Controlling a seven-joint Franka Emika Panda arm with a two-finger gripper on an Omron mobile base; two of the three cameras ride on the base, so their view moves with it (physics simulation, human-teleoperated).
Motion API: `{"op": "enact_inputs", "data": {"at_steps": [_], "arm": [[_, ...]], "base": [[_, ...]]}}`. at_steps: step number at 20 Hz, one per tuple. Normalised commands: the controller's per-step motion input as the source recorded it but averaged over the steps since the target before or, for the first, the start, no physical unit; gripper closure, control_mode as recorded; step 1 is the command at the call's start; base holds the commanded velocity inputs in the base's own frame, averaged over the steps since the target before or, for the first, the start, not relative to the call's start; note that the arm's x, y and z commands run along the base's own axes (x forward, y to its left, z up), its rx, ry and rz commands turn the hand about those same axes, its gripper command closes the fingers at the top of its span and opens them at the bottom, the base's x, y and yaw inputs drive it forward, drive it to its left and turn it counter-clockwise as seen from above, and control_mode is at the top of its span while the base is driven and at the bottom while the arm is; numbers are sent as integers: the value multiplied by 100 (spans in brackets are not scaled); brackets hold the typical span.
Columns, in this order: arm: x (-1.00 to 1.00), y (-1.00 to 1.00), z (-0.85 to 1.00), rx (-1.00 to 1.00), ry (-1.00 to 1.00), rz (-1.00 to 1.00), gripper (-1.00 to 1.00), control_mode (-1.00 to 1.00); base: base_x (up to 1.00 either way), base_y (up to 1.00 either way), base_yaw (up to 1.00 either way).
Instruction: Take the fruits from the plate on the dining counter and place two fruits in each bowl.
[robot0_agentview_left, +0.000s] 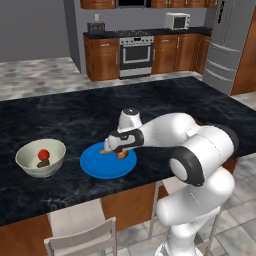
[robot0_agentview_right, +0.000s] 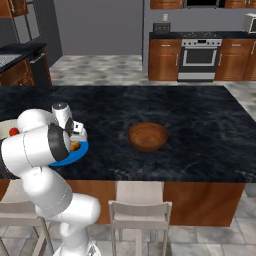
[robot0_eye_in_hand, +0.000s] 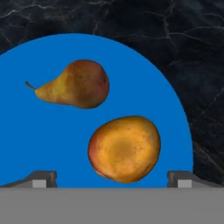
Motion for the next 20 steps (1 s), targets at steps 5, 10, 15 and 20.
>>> {"op": "enact_inputs", "data": {"at_steps": [5, 10, 15, 20], "arm": [[3, 4, -26, 0, 0, -18, -100, -100], [0, -3, -9, 0, 0, -9, -100, -100], [6, -11, 1, 0, 4, -1, -100, -100], [24, -17, 1, 0, 13, 0, -100, -100]], "base": [[0, 0, 0], [0, 0, 0], [0, 0, 0], [0, 0, 0]]}}
